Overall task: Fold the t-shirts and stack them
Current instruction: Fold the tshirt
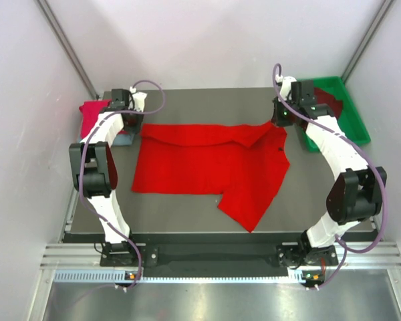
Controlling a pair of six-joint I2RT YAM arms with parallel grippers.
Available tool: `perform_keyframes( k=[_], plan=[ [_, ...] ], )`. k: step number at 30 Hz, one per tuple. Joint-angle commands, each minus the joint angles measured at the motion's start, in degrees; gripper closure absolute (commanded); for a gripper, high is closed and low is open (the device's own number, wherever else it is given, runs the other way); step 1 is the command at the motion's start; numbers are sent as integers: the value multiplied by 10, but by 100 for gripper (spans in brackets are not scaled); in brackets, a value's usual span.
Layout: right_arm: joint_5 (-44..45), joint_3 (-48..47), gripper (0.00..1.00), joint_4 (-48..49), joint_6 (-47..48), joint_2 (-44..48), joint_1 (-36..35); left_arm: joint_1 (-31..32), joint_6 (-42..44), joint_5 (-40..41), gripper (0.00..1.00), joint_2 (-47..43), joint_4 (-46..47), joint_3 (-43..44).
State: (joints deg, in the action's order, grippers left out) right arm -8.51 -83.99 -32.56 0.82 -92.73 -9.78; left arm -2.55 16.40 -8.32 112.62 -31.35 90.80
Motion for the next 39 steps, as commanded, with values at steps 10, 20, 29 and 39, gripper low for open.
perform_keyframes(
  k=[10, 20, 29, 39],
  plan=[
    [0, 73, 100, 25, 1, 36, -1, -5, -1, 18, 100, -20, 9, -34],
    [2, 90, 100, 28, 9, 35, 2, -4, 2, 27, 100, -13, 6, -44],
    [1, 87, 100, 30, 9, 32, 2, -4, 3, 26, 100, -12, 6, -54],
    [-1, 92, 100, 32, 9, 31, 2, -4, -1, 27, 100, -5, 2, -56]
  ],
)
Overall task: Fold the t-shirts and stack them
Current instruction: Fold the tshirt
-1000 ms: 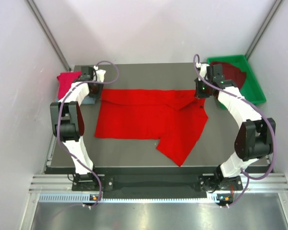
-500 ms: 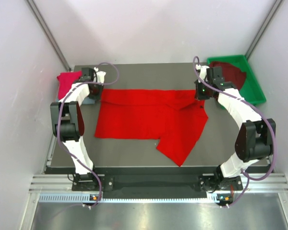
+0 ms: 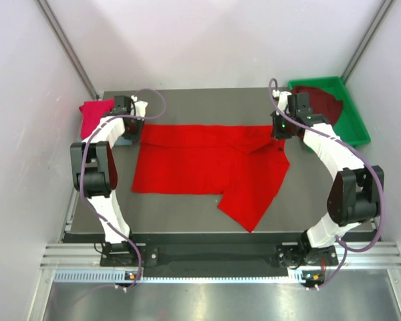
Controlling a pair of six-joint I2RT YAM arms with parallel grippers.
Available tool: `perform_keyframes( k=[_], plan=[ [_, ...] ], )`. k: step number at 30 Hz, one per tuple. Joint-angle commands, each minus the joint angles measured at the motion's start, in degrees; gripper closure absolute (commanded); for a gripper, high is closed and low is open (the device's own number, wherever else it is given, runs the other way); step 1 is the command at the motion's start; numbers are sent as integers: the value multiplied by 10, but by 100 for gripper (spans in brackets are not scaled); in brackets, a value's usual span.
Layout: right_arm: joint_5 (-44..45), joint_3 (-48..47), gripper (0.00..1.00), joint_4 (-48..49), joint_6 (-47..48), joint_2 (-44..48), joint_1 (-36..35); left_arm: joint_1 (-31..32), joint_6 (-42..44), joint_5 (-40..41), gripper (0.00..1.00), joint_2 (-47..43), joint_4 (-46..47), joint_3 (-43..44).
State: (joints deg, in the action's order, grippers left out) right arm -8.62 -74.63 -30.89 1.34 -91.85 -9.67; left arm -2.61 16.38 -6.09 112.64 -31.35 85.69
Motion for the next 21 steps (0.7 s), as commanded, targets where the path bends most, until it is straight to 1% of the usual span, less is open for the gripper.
perform_keyframes(
  k=[1, 10, 11, 12, 15, 17, 21],
  plan=[
    [-1, -1, 100, 15, 4, 21, 1, -3, -2, 5, 100, -3, 2, -4],
    [-3, -7, 100, 16, 3, 16, 1, -6, -11, 17, 99, -6, -11, -16],
    [-3, -7, 100, 16, 3, 15, 1, -6, -15, 21, 95, -7, -12, -18],
    [-4, -8, 100, 16, 3, 14, 1, -8, -19, 29, 85, -7, -11, -18],
    [-4, -9, 100, 17, 3, 14, 1, -10, -39, 55, 74, -22, 6, -21],
    [-3, -9, 100, 19, 4, 16, 1, -11, -51, 56, 72, -31, 23, -23],
    [0, -4, 100, 23, 4, 17, 1, -9, -73, 46, 69, -47, 62, -9]
  ],
)
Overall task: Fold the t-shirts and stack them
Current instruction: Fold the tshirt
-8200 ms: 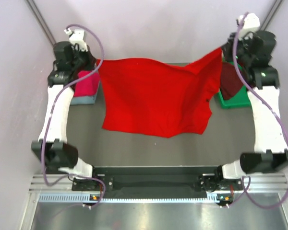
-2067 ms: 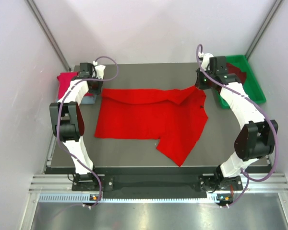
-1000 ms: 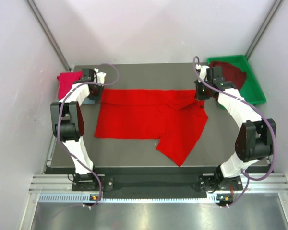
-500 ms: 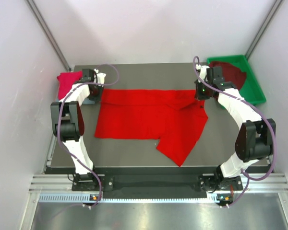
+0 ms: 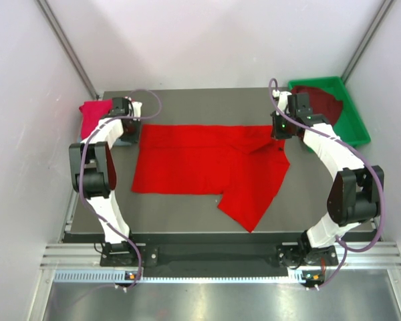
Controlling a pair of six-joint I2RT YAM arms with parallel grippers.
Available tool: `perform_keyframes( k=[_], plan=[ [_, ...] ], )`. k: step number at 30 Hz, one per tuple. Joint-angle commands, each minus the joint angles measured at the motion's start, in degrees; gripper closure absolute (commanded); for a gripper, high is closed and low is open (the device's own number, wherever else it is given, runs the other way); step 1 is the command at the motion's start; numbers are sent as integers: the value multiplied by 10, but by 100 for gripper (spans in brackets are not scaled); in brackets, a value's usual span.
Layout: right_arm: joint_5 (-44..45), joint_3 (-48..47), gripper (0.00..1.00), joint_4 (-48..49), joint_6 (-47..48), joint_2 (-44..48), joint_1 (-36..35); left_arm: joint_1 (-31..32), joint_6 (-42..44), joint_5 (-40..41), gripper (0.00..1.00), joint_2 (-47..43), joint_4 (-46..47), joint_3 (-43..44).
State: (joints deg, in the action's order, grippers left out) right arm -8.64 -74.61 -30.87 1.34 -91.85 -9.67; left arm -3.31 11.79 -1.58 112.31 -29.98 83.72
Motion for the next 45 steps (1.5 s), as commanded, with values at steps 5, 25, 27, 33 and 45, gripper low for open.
perform_keyframes(
  k=[5, 25, 27, 33, 45],
  plan=[
    [1, 3, 100, 29, 4, 13, 2, 23, -71, -133, 69, -3, 28, 111],
    [-16, -67, 100, 41, -29, -45, 9, 141, -701, -788, 42, 236, 463, 220],
    [-16, -83, 100, 41, -29, -53, 9, 158, -967, -801, 42, 276, 679, 203],
    [-11, -83, 100, 39, -22, -60, 11, 223, -987, -829, 45, 309, 753, 228],
    [-51, -70, 100, 55, -71, -54, 38, 269, -957, -796, 47, 293, 702, 174]
  ],
)
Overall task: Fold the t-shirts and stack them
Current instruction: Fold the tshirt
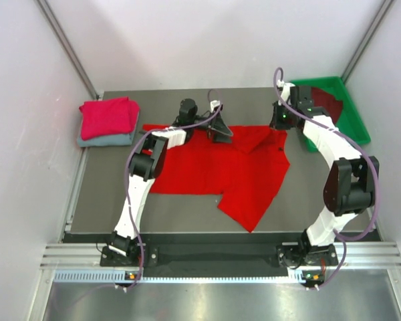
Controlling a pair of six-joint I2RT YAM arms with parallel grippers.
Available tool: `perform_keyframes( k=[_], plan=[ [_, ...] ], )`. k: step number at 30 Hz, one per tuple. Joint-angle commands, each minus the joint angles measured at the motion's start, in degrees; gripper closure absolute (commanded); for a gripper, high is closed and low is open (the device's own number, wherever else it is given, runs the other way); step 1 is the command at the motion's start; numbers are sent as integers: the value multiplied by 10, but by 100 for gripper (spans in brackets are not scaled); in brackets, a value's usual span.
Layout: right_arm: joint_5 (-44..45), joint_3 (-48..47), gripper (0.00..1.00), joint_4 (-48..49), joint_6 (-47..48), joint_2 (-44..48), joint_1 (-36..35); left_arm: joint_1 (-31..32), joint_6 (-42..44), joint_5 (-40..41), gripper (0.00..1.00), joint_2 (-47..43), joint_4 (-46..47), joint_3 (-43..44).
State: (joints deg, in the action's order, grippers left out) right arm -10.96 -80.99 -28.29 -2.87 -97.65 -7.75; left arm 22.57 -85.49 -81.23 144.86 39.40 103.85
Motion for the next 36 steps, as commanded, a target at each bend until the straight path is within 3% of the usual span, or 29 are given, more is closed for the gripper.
perform_keyframes(
  k=[1, 4, 12, 24, 30, 31, 33, 34, 35, 36],
  plan=[
    [-33, -8, 100, 31, -41, 4, 20, 12, 22, 4, 48, -33, -9, -34],
    [-54, -11, 100, 37, -48, 9, 21, 27, 47, 15, 49, -33, -53, -44],
    [-78, 5, 100, 64, -67, 11, 22, 66, 52, 30, 53, -1, -61, -24],
    [-92, -30, 100, 59, -75, -12, 22, 68, 74, 41, 55, 46, -66, -7],
    [-86, -14, 100, 57, -65, 2, 20, 55, 126, 25, 54, 18, -110, 6],
    [-76, -3, 100, 58, -64, 7, 19, 49, 148, 26, 56, 0, -168, 10],
    [-69, 4, 100, 59, -57, 11, 20, 30, 296, 44, 56, -17, -302, 41],
    [-62, 8, 100, 60, -55, 12, 20, 23, 371, 60, 56, -29, -403, 62],
    [-60, 9, 100, 61, -53, 12, 21, 9, 540, 115, 53, -33, -592, 112],
    [-59, 10, 100, 61, -50, 13, 21, 3, 619, 158, 51, -36, -692, 140]
  ],
)
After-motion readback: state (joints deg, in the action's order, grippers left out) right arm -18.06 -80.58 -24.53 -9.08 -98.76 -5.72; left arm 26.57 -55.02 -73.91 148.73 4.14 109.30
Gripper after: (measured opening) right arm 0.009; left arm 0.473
